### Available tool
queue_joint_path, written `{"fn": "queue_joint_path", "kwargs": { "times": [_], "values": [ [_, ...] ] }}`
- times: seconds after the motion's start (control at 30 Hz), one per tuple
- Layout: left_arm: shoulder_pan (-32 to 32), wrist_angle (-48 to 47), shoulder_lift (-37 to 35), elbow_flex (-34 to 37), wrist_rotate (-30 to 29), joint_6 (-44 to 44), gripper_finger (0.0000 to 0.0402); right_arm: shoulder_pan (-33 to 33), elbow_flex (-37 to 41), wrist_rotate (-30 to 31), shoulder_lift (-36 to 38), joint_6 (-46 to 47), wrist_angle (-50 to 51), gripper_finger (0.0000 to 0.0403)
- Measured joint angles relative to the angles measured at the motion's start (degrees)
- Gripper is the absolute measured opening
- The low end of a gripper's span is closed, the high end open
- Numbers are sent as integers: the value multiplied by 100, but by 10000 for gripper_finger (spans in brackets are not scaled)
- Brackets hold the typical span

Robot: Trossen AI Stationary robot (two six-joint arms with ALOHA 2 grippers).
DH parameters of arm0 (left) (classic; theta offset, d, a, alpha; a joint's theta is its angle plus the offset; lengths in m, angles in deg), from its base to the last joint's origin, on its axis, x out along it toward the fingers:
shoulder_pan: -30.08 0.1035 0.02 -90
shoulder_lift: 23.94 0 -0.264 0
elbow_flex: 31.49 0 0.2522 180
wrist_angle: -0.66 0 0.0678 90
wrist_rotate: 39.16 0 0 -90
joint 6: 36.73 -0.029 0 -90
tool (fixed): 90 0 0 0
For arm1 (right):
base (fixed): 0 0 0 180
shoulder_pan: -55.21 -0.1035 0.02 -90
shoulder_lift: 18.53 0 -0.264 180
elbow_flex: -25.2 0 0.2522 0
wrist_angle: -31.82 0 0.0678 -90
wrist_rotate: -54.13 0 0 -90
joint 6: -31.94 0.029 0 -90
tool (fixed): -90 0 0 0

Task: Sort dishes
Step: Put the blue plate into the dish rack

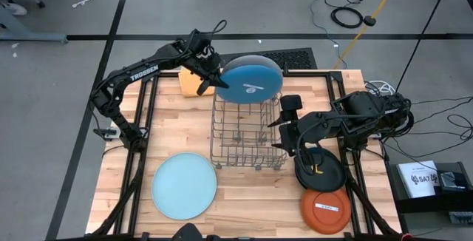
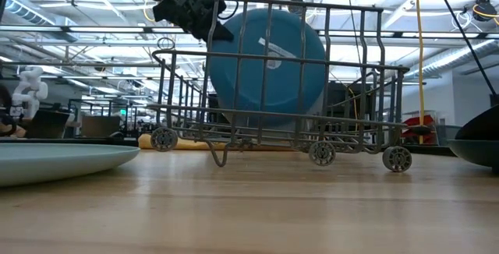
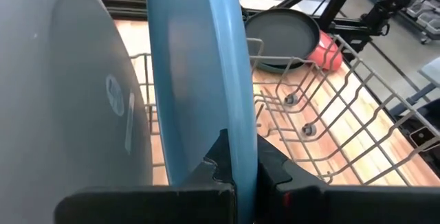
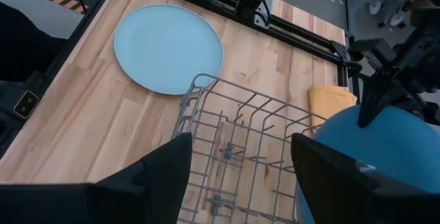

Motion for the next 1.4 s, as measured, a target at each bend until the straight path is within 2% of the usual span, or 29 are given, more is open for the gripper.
{"fn": "queue_joint_path", "kwargs": {
  "times": [0.23, 0.43, 0.8, 1.2, 1.4],
  "values": [
    [0, 79, -9, 0, 412, -164, 8, 0, 0, 0, 0, -41, 0, 242],
    [0, 101, 16, 2, 428, -187, 8, 0, 0, 0, 0, -47, -6, 242],
    [0, 254, 308, 2, 141, -195, 8, 0, 2, 0, 0, 86, -45, 242],
    [-6, 303, 523, 2, 76, -189, 8, 0, 2, 0, 0, 70, -44, 242],
    [-82, 360, 588, 2, -213, -158, 43, 2, 2, 0, 0, 90, -44, 242]
  ]
}}
